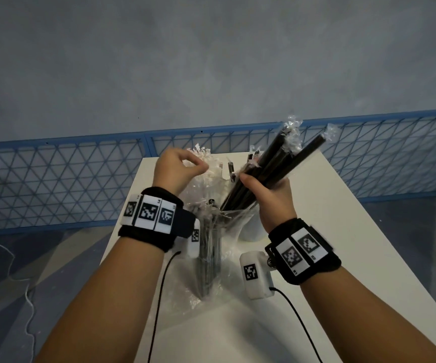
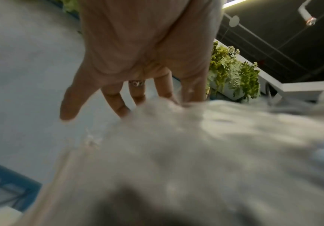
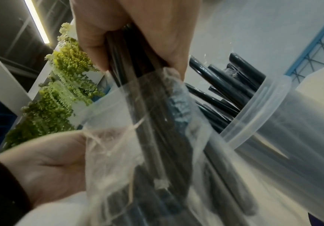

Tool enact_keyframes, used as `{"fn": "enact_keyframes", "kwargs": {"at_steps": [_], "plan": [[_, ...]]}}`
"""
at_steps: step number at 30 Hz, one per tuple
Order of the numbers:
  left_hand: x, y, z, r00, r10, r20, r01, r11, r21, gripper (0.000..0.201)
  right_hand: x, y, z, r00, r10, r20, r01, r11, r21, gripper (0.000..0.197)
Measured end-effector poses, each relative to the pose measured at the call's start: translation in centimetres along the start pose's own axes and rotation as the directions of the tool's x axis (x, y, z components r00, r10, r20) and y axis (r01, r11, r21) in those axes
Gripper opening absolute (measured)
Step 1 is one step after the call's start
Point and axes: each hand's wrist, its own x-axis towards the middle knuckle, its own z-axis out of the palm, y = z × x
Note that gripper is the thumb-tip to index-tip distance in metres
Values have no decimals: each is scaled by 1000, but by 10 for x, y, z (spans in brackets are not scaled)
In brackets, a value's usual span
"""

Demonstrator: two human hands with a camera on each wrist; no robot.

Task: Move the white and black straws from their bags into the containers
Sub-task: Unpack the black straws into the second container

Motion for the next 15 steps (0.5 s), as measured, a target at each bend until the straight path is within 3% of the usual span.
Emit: {"fn": "enact_keyframes", "kwargs": {"at_steps": [5, 10, 15], "plan": [[5, 1, -1, 971, -124, 204, 161, 971, -178, 25, 1, 4, 2, 998, 34, -51, -36, 998, -47, 22], [12, 7, 1, 945, -240, 221, 315, 850, -423, 32, -2, 7, 8, 999, 34, -12, -35, 993, -109, 20], [3, 11, 5, 937, -272, 221, 350, 725, -593, 16, -5, 11, 11, 999, 47, 14, -44, 985, -165, 21]]}}
